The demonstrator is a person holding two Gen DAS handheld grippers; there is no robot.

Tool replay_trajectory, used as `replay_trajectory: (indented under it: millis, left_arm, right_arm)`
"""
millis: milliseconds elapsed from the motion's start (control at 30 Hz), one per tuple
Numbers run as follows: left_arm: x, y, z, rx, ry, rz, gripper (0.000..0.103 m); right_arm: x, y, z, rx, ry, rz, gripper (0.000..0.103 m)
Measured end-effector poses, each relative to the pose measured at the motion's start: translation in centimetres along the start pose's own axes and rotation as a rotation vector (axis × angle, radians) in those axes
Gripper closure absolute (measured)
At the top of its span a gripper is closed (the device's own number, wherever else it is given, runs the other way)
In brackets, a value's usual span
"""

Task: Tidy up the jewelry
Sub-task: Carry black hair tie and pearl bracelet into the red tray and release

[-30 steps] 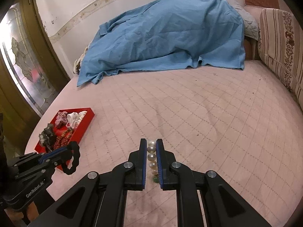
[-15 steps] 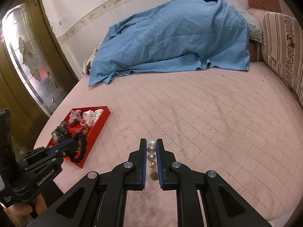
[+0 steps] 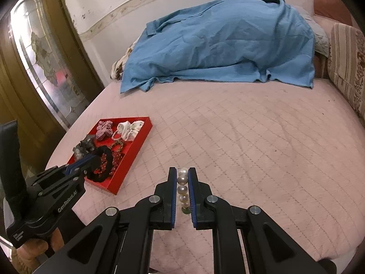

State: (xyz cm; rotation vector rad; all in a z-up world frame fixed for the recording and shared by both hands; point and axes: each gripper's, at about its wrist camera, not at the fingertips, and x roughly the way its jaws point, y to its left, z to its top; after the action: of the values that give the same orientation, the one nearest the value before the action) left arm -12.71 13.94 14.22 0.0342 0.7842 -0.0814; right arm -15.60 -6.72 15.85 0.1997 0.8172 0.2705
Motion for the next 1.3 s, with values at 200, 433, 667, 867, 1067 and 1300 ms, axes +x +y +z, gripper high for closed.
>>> replay_trajectory:
  millis: [200,433,667,867,1067,1300]
  left_arm:
    - [0.8,2.2,-0.3,-0.053,0.012,-0.016,0.094]
    - [1.7,5.4,-0.6,-0.130,0.023,-0.042,0.094]
    - [1.9,10.6,-0.8,-0.269,-0.001,-0.069,0.094]
    - [2.8,15.1,-0.9,-0.396,-0.013,-0.138,0.094]
    - [5.3,16.6,0.0,-0.442,0.008,-0.168,0.094]
    - [9.5,16.6,2.3,-0.377,0.045,-0.106,0.094]
  right_arm:
    - [0.9,1.6,0.1,-0.018,0.024,-0.003,0.092]
    - [2.6,3.6,0.4,-0.046,0.063,0.008,0.092]
    - [4.1,6.0,1.3,-0.078,0.087,0.052,0.092]
    - [5.2,8.1,2.7,-0.107,0.095,0.094,0.092]
    - [6.6,10.3,4.6,-0.150,0.095,0.130,0.092]
    - [8.5,12.4,6.5,-0.165,0.107,0.169,0.092]
